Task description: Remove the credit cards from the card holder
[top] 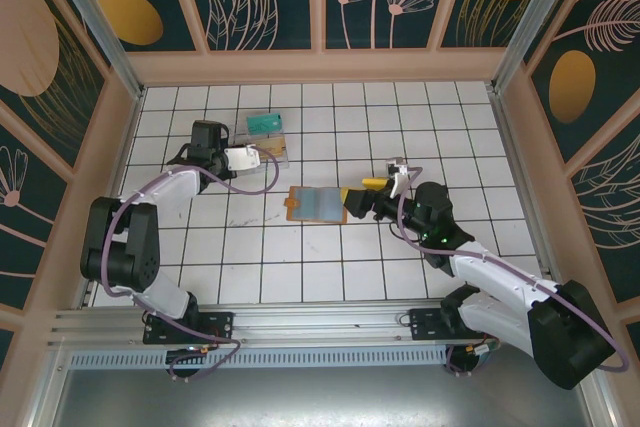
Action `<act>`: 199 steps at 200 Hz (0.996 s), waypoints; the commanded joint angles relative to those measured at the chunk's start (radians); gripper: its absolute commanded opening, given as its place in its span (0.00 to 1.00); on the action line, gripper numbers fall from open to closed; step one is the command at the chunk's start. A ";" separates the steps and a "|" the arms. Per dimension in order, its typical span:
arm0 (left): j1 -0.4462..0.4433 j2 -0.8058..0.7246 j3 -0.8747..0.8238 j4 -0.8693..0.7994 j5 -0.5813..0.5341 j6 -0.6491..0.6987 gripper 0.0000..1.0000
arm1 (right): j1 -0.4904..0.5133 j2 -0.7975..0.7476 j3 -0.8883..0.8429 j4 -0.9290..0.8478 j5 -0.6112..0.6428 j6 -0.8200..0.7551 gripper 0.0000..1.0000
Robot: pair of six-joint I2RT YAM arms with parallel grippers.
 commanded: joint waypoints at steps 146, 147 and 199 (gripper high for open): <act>0.023 0.069 0.082 0.088 -0.054 -0.086 0.33 | -0.006 0.009 -0.014 0.036 -0.003 0.012 0.99; 0.023 0.070 0.082 0.087 -0.055 -0.086 0.34 | -0.006 0.009 -0.015 0.036 -0.004 0.012 0.99; 0.030 0.040 0.079 0.049 0.001 -0.090 0.39 | -0.006 0.012 -0.012 0.035 -0.006 0.011 0.99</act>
